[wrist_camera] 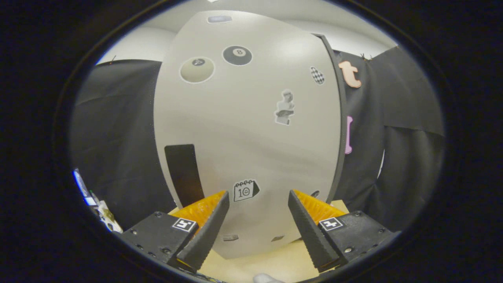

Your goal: Open the shoe cabinet door, grab the shoes and put them into the shoe cabinet, then close the shoe cabinet door.

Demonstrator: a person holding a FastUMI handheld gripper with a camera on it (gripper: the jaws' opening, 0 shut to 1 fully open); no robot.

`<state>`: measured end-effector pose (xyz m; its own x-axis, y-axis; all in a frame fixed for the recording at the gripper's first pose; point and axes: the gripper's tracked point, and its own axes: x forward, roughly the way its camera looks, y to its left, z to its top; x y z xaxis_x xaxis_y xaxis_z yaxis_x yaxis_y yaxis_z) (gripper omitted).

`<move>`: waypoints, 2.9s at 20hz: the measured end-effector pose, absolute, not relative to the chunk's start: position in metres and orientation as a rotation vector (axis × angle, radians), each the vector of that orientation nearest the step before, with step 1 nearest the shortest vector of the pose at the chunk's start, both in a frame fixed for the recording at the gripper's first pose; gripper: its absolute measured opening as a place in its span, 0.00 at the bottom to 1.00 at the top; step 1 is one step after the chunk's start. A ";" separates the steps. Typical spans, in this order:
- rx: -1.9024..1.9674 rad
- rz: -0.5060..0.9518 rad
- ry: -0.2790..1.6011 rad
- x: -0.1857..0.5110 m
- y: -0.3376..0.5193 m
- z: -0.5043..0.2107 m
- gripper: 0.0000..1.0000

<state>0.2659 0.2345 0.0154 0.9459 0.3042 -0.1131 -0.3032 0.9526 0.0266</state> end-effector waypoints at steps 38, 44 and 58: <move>0.058 0.049 0.006 0.052 0.150 0.033 0.99; 0.067 0.048 0.015 0.056 0.145 0.031 0.99; 0.067 0.030 0.015 0.069 0.142 0.032 0.99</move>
<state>0.0686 0.1422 0.0322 0.9994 0.0306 -0.0142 -0.0296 0.9973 0.0674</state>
